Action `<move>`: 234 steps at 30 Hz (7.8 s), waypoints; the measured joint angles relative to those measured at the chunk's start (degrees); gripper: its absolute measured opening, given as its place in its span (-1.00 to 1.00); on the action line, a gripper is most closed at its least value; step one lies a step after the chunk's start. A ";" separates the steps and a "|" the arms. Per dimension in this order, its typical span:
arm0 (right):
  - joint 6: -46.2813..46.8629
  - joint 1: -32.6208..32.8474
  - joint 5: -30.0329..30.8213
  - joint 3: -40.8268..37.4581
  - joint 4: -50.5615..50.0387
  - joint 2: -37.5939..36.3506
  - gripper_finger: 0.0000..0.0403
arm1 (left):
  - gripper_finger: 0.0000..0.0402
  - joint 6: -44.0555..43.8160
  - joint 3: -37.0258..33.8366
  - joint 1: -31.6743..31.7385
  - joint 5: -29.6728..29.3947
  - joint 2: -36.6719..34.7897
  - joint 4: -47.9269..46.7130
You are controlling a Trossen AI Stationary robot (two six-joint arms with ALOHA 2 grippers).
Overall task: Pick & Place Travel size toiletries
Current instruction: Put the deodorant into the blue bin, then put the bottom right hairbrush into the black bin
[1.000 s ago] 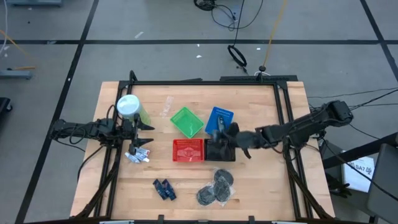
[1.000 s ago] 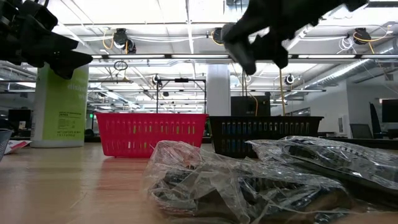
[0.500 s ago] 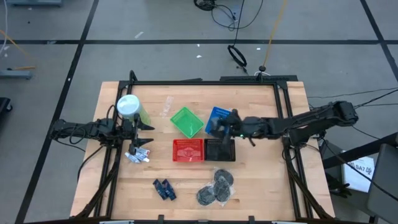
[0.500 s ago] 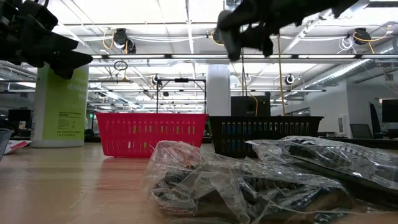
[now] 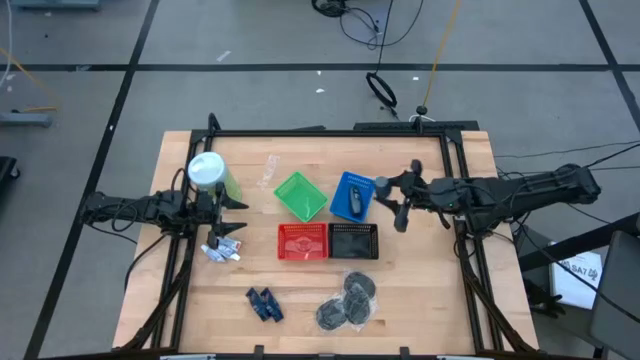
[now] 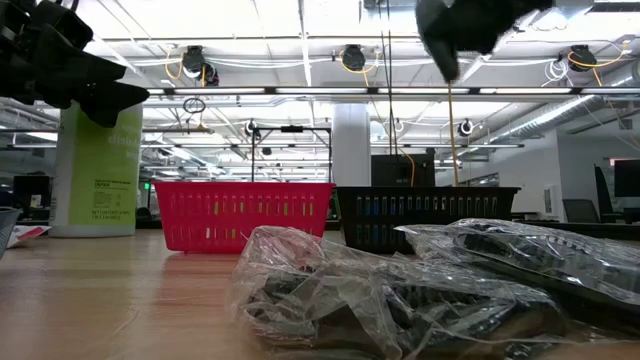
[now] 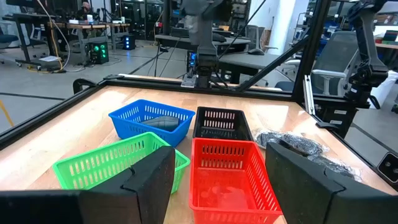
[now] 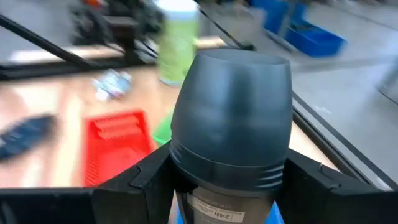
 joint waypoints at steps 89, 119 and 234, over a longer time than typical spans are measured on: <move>14.18 -7.19 -34.26 -9.31 63.08 35.58 0.28 | 0.24 0.00 0.01 -0.01 0.00 -0.01 0.00; -1.90 17.84 -27.82 -9.92 25.21 -1.83 0.22 | 0.24 0.00 0.01 -0.01 -0.01 -0.02 0.00; 3.28 5.42 -25.79 -44.97 41.12 -38.30 -0.15 | 0.24 -0.96 0.02 -0.02 -3.60 0.00 8.69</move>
